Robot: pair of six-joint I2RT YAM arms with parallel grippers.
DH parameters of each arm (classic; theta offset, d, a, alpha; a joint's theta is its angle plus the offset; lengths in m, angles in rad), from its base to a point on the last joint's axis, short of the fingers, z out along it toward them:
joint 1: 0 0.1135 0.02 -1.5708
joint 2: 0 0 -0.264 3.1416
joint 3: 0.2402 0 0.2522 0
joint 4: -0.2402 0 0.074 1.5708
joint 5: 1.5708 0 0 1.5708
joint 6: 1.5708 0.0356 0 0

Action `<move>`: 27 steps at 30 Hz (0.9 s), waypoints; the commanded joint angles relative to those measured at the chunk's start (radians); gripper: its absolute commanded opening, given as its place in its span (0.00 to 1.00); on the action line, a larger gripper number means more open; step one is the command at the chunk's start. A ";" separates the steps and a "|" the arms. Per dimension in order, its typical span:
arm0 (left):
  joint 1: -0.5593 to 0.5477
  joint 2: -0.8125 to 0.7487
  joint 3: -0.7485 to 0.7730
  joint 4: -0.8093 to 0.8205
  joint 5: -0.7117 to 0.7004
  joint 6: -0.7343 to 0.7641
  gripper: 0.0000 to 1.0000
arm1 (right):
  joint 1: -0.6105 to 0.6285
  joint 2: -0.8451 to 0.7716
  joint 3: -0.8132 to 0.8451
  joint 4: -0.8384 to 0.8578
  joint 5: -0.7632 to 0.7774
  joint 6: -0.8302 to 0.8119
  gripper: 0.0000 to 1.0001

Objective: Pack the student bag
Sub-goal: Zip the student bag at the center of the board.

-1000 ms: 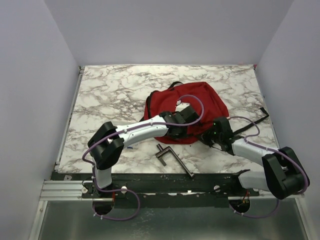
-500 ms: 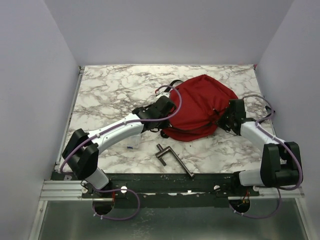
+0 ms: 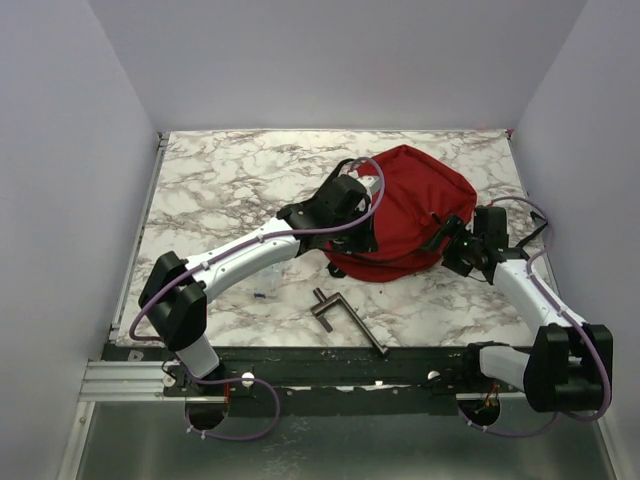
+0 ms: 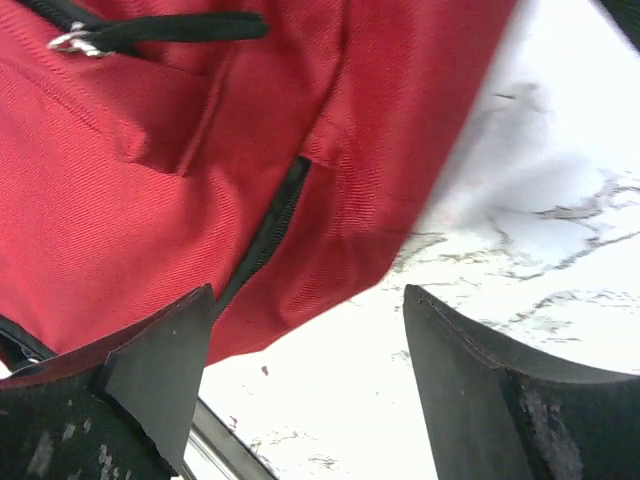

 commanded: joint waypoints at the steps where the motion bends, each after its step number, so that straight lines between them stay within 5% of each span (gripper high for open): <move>1: 0.033 -0.020 -0.035 -0.036 0.074 0.091 0.14 | -0.055 -0.056 -0.036 0.136 -0.081 0.024 0.82; 3: 0.043 -0.028 -0.050 -0.058 0.033 0.178 0.36 | -0.055 -0.056 -0.035 0.159 -0.099 0.008 0.82; 8: 0.115 -0.033 -0.070 -0.088 0.006 0.288 0.50 | -0.055 0.028 -0.006 0.148 -0.141 -0.025 0.82; 19: 0.192 0.030 -0.063 -0.120 0.085 0.324 0.54 | -0.056 0.060 -0.003 0.164 -0.153 -0.045 0.82; 24: 0.184 0.051 -0.059 -0.086 0.080 0.323 0.38 | -0.056 0.074 -0.001 0.164 -0.166 -0.048 0.82; 27: 0.175 0.052 -0.051 -0.080 0.054 0.335 0.39 | -0.056 0.074 -0.003 0.165 -0.168 -0.049 0.81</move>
